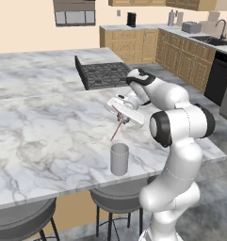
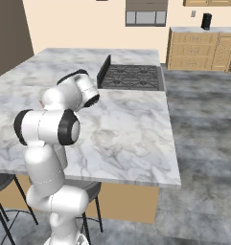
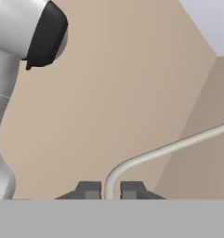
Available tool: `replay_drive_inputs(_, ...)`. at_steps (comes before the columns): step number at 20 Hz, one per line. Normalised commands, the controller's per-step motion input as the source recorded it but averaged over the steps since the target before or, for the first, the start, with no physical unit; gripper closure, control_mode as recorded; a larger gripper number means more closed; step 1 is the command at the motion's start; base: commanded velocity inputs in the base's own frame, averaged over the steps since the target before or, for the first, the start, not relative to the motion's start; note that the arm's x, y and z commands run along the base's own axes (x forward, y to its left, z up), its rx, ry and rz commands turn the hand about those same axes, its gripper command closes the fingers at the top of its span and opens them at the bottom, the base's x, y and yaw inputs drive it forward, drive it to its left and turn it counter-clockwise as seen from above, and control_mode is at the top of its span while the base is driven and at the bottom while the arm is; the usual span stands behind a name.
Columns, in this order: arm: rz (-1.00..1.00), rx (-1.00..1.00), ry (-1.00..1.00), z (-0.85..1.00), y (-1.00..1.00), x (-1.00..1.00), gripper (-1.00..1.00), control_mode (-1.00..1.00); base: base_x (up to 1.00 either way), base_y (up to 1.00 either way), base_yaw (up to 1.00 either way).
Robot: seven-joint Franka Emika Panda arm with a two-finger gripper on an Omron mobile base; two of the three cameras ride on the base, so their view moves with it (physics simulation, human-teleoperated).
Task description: Take a straw from the drawer in front and place it inside the glass cup on the dining counter.
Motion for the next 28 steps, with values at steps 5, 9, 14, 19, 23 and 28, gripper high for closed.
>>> replay_drive_inputs(5,0.03,0.0,-0.09,0.0,-0.04,-0.08,1.0,-1.0,0.0,0.0,0.0)
replay_drive_inputs(9,0.0,0.0,-0.03,0.0,-0.18,0.0,1.0,-1.0,0.0,0.0,0.0)
replay_drive_inputs(14,0.0,0.0,0.0,0.0,-0.21,0.02,1.0,-1.0,0.0,0.0,0.0)
replay_drive_inputs(19,0.0,0.0,0.03,0.0,-0.04,0.0,1.0,-1.0,0.0,0.0,0.0)
replay_drive_inputs(23,0.0,0.0,0.05,-0.05,0.0,0.0,1.0,-1.0,0.0,0.0,0.0)
replay_drive_inputs(28,0.0,0.0,0.09,-0.12,0.0,0.0,1.0,-1.0,0.0,0.0,0.0)
